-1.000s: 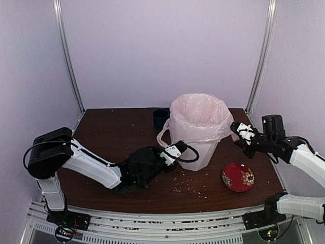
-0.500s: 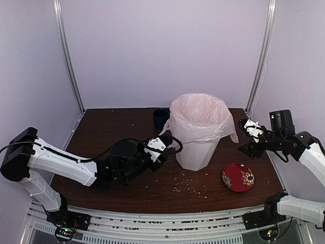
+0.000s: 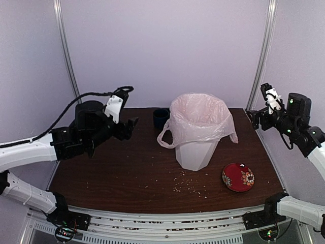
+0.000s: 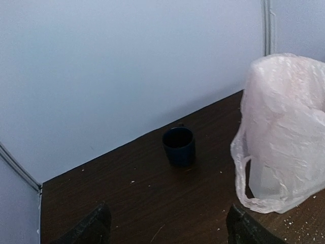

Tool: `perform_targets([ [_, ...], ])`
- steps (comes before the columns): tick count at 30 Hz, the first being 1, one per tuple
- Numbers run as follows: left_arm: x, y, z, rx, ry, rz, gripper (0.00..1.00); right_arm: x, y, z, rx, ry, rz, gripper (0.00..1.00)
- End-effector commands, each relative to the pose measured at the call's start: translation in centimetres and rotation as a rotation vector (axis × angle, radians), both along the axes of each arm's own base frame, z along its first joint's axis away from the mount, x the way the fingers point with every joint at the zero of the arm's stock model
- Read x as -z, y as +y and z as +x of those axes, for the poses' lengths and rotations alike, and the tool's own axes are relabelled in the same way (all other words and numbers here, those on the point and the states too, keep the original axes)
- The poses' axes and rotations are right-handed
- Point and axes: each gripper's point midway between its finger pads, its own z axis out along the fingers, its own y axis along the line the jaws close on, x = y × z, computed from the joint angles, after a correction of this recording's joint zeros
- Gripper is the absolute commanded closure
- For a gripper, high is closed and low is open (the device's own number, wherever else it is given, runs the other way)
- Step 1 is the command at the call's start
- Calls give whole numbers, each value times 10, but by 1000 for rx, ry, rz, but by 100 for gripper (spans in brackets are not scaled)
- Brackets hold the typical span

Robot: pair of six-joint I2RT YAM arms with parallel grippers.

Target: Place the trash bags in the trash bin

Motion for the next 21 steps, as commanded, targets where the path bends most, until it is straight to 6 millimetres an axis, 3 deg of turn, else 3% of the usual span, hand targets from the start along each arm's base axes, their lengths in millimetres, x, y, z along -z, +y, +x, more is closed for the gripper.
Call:
perform_targets([
  [1,-19,42,33,-112,101,-15,17,-21,-25,40,209,-105,195,0],
  [4,-34,69,55,-227,47,69,10,-35,-53,53,403,-190,342,0],
  [8,-34,91,68,-318,28,74,3,-41,-65,58,493,-219,402,0],
  [11,-19,100,67,-306,12,17,2,-42,-68,47,486,-272,421,0],
  [13,-9,118,69,-322,41,-51,2,-37,-73,37,473,-303,423,0],
  [15,-8,134,68,-373,34,-92,2,-32,-80,29,492,-314,410,0],
  [21,-15,141,65,-366,-31,-52,2,-35,-82,18,480,-326,401,0],
])
